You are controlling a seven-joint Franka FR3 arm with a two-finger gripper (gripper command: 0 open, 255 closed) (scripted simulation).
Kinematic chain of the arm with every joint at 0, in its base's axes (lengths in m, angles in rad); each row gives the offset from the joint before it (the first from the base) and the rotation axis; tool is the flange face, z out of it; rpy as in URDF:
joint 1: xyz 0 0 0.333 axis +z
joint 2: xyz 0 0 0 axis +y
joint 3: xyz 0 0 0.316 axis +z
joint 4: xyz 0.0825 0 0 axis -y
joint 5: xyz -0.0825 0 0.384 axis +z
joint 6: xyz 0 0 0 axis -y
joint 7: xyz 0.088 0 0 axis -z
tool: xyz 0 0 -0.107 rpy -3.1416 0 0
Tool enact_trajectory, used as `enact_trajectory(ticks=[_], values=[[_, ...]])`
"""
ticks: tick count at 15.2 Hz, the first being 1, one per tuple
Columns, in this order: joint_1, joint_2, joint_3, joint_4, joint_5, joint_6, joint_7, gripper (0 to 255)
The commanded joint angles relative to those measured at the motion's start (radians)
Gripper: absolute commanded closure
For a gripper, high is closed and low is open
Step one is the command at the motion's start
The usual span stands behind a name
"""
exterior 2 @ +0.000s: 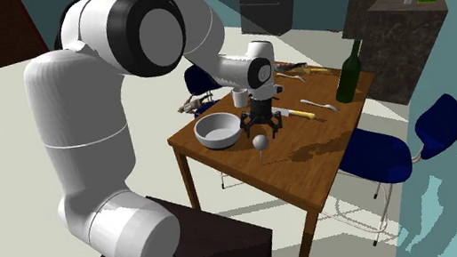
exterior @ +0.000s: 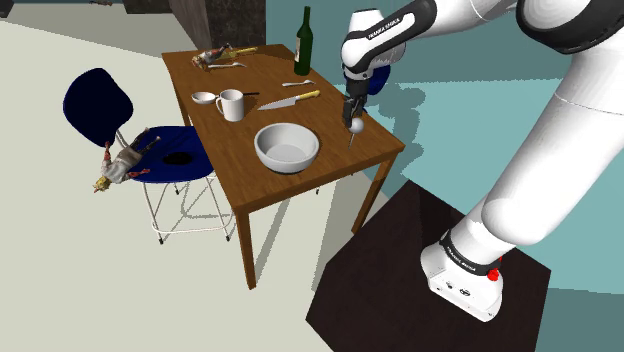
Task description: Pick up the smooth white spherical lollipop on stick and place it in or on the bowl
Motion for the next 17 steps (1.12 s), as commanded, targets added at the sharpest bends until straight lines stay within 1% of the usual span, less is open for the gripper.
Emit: enact_trajectory(ticks=[1, 2, 11, 17], values=[[0.000, 0.000, 0.000, 0.000, 0.000, 0.000, 0.000, 0], [0.000, 0.000, 0.000, 0.000, 0.000, 0.000, 0.000, 255], [0.000, 0.000, 0.000, 0.000, 0.000, 0.000, 0.000, 255], [0.002, -0.044, -0.001, 0.030, -0.005, -0.074, 0.000, 255]])
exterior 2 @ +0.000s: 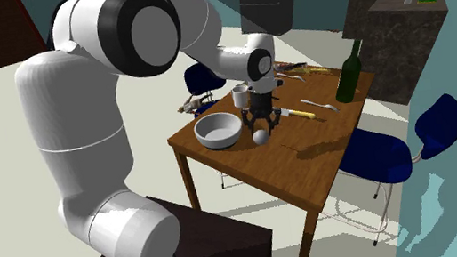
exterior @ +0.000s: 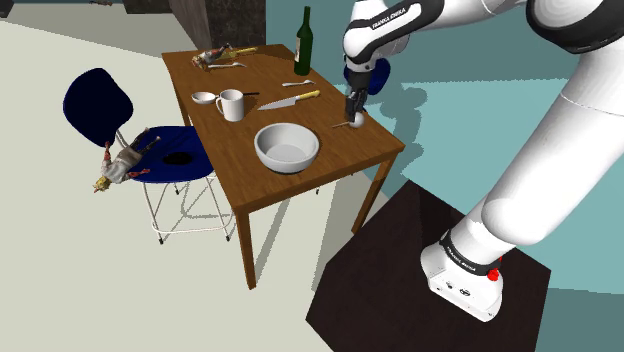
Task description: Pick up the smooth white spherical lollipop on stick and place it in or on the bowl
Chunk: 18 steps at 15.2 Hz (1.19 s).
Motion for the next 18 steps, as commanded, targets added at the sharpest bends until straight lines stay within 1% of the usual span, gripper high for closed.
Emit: enact_trajectory(ticks=[1, 18], values=[[0.001, -0.016, 0.000, 0.011, -0.002, -0.028, 0.001, 255], [0.005, -0.100, 0.001, 0.144, -0.010, -0.244, -0.002, 255]])
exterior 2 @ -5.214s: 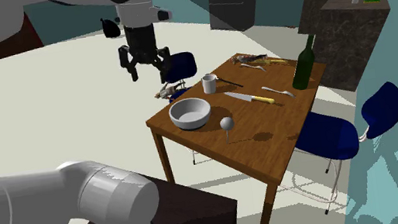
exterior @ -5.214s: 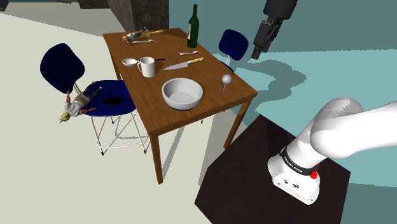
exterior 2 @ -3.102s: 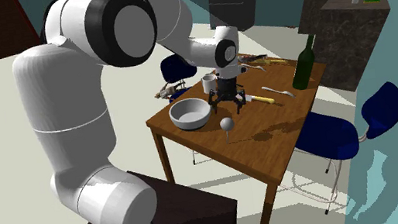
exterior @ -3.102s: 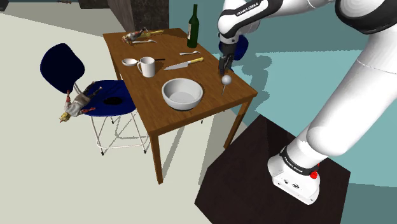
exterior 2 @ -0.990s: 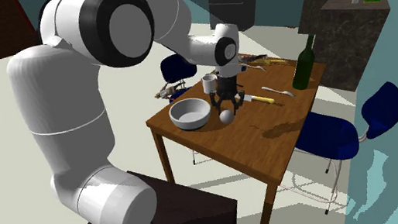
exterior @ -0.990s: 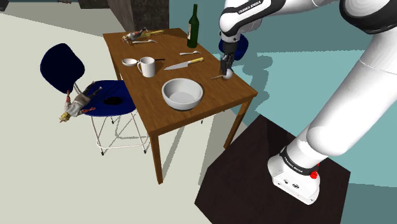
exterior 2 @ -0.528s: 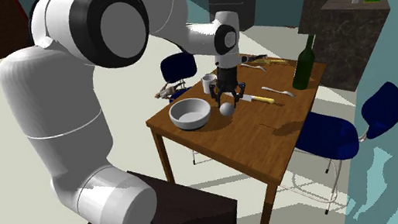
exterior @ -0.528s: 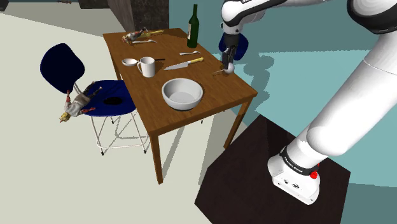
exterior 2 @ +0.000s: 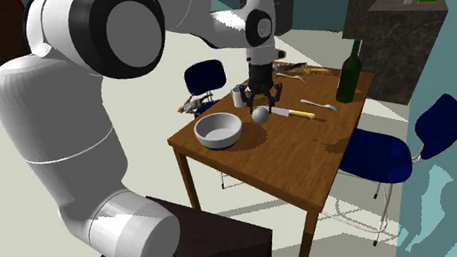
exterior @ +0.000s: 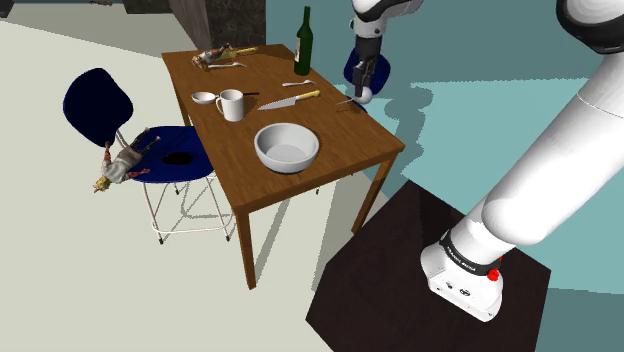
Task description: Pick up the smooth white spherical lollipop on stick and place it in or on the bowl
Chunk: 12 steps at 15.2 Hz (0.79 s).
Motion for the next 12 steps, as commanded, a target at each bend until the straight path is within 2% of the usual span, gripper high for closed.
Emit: enact_trajectory(ticks=[1, 6, 12], values=[[0.001, -0.009, 0.001, 0.015, -0.001, -0.025, 0.000, 255], [0.001, -0.020, 0.001, 0.058, -0.002, -0.078, -0.002, 255], [0.068, 0.042, 0.062, 0.183, 0.022, -0.148, 0.116, 255]])
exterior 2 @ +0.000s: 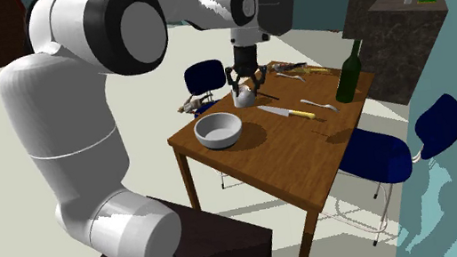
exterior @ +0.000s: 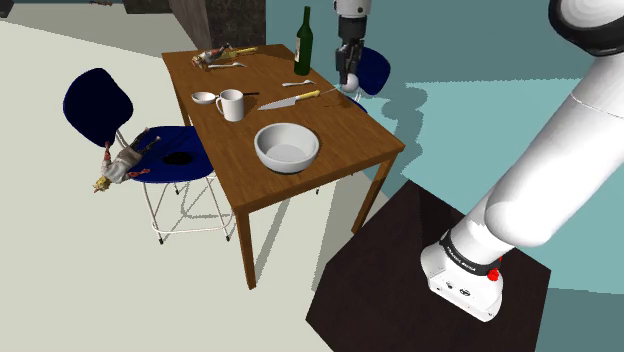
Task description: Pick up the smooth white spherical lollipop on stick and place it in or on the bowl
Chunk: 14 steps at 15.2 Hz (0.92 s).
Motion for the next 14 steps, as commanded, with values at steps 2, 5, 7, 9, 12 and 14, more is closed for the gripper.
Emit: enact_trajectory(ticks=[2, 5, 7, 9, 12, 14], values=[[0.033, 0.036, 0.028, 0.072, 0.010, -0.039, 0.058, 255], [0.065, 0.087, 0.054, 0.163, 0.019, -0.081, 0.115, 255], [0.087, 0.126, 0.070, 0.232, 0.023, -0.111, 0.151, 255], [0.109, 0.171, 0.085, 0.309, 0.027, -0.145, 0.188, 255], [0.143, 0.250, 0.105, 0.446, 0.030, -0.203, 0.240, 255], [0.169, 0.321, 0.119, 0.569, 0.031, -0.256, 0.279, 255]])
